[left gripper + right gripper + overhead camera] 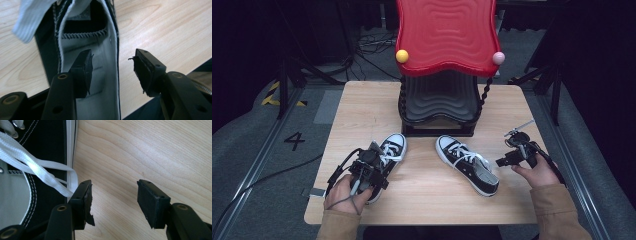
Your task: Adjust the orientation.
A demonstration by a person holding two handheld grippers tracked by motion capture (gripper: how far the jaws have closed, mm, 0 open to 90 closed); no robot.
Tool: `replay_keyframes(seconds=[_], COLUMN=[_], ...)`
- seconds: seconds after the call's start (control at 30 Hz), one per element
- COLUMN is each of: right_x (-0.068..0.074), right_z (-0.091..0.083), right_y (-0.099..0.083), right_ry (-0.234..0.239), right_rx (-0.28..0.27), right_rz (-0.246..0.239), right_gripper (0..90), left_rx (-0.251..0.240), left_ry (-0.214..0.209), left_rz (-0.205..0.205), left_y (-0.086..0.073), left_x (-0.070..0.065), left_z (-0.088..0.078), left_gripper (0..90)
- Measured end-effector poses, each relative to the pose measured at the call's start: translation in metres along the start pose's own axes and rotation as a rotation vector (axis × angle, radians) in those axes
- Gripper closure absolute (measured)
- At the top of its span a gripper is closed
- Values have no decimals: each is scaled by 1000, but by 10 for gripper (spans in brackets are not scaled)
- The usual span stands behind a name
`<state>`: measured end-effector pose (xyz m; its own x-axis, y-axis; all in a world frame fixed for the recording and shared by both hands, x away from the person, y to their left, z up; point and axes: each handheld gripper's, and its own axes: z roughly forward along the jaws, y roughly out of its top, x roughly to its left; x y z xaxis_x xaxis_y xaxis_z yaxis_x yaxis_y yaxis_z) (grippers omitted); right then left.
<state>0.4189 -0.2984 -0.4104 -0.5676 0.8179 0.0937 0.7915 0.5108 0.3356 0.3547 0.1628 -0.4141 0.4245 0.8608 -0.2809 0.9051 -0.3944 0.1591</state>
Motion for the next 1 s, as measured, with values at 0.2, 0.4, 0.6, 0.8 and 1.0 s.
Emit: replay_keyframes(seconds=[0.2,0.4,0.6,0.8,1.0], right_x=[0,-1,-4,-7,-9], right_z=[3,4,2,0,0], right_y=[0,-2,-8,-14,-20], right_ry=[1,-1,-3,-9,-16], right_rx=[5,10,13,9,18], right_rz=[-3,3,15,30,46], right_gripper=[456,455,455,454,454], left_rx=[-32,-38,-65,-108,-190], left_ry=[18,66,66,69,61], left_rz=[4,18,11,-4,-25], left_y=[2,9,15,20,27], left_x=[4,0,-1,0,1], left_z=[8,17,22,26,22], left_gripper=[561,615,645,626,593])
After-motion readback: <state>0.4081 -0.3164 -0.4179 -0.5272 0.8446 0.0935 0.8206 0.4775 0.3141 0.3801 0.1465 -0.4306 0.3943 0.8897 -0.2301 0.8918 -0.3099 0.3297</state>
